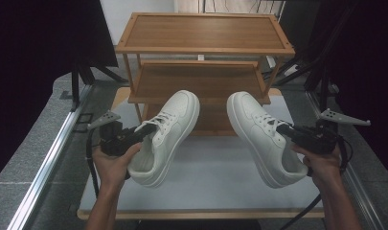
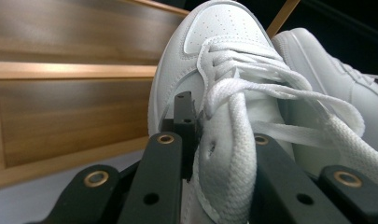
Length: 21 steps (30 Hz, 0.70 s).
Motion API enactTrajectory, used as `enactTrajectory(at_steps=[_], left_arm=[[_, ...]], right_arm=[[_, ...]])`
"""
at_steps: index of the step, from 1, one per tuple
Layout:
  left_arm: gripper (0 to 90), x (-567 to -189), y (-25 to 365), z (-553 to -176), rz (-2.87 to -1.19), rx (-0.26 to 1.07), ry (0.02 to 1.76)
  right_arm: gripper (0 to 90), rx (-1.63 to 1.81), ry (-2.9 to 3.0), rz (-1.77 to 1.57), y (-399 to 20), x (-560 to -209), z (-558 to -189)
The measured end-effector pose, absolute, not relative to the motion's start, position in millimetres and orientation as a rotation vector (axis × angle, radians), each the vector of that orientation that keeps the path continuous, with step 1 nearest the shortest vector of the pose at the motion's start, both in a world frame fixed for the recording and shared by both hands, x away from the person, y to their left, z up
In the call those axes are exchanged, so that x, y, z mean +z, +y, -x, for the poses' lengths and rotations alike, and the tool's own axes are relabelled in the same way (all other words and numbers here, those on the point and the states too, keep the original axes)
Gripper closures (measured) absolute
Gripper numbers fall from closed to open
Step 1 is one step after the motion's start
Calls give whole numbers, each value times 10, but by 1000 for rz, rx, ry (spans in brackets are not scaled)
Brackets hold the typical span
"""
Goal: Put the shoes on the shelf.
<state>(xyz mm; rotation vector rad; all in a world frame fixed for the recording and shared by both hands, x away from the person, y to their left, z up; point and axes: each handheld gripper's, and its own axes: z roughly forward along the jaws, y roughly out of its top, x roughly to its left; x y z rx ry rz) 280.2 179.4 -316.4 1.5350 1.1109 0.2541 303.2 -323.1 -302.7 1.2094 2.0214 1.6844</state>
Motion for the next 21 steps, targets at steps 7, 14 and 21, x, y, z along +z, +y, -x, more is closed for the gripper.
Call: enactTrajectory(at_steps=[7,14,21], left_arm=[[824,-3064,1695,-2932,-1525,239,1091],[823,-2987,1632,-3093,-1498,213,1090],[821,-2930,1578,-3287,-1454,214,1108]], right_arm=[[806,1731,1994,-1213,-3093,-2923,-3119],[808,1740,1970,-1218,-2964,-2841,-3225],[809,1747,1935,-1257,-2823,-2740,-3408]])
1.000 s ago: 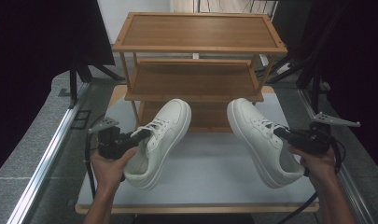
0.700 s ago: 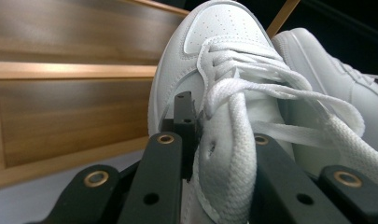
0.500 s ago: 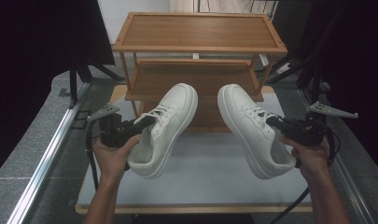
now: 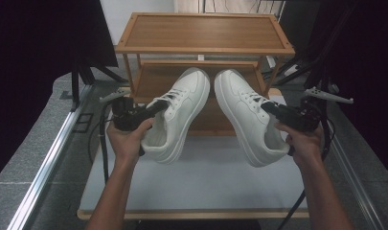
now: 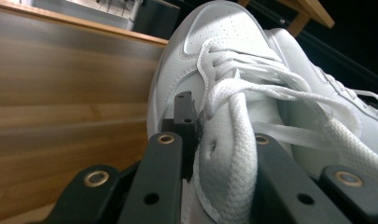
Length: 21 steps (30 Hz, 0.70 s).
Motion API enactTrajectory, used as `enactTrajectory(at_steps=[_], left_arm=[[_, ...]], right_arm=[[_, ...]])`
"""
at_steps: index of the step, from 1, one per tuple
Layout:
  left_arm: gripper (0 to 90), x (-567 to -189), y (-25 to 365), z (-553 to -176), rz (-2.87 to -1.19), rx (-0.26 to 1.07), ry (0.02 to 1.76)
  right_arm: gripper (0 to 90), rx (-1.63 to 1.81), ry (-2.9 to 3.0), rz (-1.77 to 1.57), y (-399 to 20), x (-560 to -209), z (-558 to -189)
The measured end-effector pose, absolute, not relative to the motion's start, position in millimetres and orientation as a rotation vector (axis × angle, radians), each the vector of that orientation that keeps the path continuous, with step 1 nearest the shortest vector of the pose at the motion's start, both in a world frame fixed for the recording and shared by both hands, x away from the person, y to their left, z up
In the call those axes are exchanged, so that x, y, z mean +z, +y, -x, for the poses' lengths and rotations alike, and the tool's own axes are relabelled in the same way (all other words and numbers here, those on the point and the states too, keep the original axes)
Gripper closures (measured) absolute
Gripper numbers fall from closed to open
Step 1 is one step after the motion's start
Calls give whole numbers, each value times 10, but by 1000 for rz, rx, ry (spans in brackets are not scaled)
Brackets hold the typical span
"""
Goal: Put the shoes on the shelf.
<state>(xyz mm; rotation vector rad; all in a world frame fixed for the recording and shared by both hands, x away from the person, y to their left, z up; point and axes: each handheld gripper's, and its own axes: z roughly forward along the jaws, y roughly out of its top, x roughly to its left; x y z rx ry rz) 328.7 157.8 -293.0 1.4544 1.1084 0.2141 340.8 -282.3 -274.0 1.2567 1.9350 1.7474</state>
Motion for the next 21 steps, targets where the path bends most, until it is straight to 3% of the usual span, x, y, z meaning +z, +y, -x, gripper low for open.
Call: enactTrajectory(at_steps=[4,21], left_arm=[[821,-2914,1567,-3463,-1420,170,1122],[816,-2839,1445,-3867,-1349,204,1228]], right_arm=[[809,1741,1917,-1273,-2765,-2699,-3523],[809,1678,1817,-1411,-2496,-2624,-3966]])
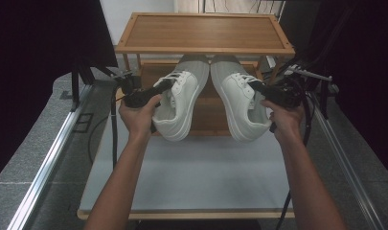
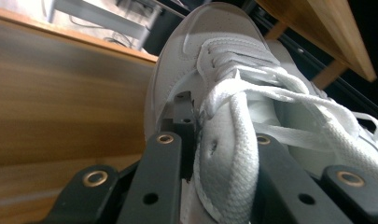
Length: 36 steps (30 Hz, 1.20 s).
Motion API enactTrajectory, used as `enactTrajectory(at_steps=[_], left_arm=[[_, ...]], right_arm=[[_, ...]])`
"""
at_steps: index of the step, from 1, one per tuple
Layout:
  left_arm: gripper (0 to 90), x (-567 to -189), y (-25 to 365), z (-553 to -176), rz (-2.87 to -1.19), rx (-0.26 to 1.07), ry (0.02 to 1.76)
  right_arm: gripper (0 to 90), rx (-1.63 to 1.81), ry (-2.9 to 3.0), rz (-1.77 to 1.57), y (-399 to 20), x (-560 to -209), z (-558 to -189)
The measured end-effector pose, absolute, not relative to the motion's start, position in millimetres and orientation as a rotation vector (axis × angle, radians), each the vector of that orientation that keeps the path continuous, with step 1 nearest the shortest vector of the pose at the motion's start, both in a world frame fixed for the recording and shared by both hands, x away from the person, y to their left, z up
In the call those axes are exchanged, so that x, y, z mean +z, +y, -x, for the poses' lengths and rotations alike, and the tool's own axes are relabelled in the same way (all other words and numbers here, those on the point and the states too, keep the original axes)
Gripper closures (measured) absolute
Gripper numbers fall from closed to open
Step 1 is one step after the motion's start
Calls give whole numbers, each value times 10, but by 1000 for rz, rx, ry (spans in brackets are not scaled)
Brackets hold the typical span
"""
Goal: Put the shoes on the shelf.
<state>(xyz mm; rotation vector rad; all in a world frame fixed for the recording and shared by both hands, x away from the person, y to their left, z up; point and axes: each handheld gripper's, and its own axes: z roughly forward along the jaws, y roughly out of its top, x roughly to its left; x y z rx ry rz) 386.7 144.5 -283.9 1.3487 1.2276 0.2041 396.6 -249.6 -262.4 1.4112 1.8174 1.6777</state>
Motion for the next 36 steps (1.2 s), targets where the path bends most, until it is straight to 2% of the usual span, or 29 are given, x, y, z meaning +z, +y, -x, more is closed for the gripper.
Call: enactTrajectory(at_steps=[20,36], left_arm=[[813,-2862,1372,-4036,-1288,243,1302],[802,-2979,1118,-4193,-1116,255,1372]], right_arm=[[810,1662,1733,-1501,-2332,-2643,-4136],[807,1680,1566,-1626,-2109,-2673,-4328]])
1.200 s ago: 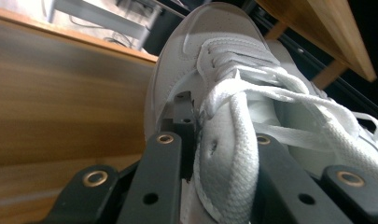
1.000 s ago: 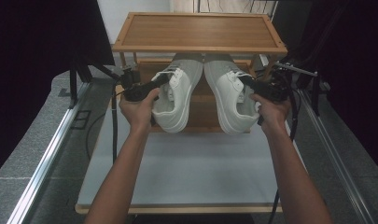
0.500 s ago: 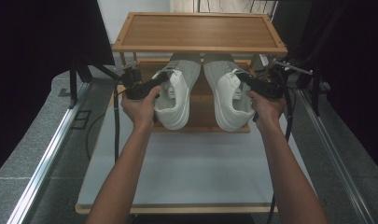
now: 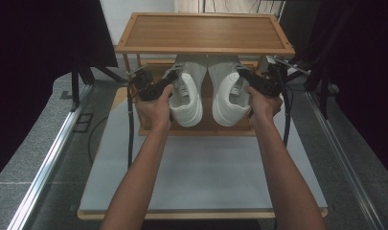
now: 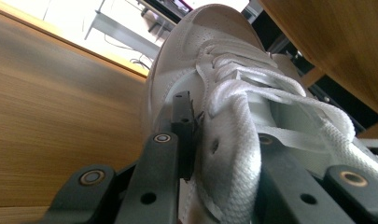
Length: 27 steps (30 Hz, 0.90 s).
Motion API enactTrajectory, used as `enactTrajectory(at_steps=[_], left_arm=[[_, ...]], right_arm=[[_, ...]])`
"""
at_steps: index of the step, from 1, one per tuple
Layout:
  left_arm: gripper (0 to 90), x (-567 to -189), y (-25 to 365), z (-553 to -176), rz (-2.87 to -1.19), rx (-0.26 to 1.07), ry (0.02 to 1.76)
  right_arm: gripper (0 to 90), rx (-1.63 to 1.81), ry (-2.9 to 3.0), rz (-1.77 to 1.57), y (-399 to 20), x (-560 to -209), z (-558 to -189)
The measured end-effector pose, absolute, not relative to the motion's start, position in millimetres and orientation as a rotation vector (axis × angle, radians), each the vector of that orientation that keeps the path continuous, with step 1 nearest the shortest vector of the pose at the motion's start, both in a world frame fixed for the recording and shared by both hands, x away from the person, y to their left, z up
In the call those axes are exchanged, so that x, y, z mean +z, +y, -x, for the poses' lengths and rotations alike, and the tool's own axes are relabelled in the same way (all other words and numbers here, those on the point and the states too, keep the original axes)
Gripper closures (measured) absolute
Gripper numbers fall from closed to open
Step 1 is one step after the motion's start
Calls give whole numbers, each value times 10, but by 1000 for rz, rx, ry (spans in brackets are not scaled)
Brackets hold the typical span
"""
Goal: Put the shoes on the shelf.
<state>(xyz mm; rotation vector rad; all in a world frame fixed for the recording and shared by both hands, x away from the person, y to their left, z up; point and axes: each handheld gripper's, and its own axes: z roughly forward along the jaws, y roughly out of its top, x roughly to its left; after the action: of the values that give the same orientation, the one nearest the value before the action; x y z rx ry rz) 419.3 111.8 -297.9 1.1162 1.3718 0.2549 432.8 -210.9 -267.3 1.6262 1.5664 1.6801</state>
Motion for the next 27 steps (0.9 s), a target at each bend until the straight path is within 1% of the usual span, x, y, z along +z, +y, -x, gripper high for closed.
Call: enactTrajectory(at_steps=[5,7,8,10,13,14,16,18,24,27], left_arm=[[789,-3003,1065,-4235,-1087,259,1389],[761,-3010,1034,-4256,-1086,267,1390],[761,-3018,1018,-4267,-1086,272,1391],[666,-3058,988,-4329,-1092,230,1370],[534,-3059,979,-4365,-1121,192,1358],[475,-3058,977,-4381,-1143,170,1346],[463,-3066,1000,-4398,-1147,123,1321],[448,-3056,1047,-4380,-1141,121,1318],[461,-2999,1122,-4232,-1168,143,1266],[478,-2931,1180,-4107,-1201,175,1215]], right_arm=[[803,1694,1511,-1673,-2061,-2708,-4370],[792,1684,1484,-1703,-2023,-2748,-4400],[792,1684,1484,-1703,-2023,-2748,-4400],[728,1701,1463,-1721,-1976,-2793,-4447],[584,1760,1478,-1734,-1933,-2811,-4502],[563,1765,1481,-1727,-1923,-2820,-4514],[524,1781,1492,-1697,-1902,-2828,-4517],[491,1823,1496,-1678,-1915,-2830,-4489],[481,1778,1532,-1625,-2000,-2819,-4385],[503,1760,1542,-1574,-2097,-2792,-4279]])
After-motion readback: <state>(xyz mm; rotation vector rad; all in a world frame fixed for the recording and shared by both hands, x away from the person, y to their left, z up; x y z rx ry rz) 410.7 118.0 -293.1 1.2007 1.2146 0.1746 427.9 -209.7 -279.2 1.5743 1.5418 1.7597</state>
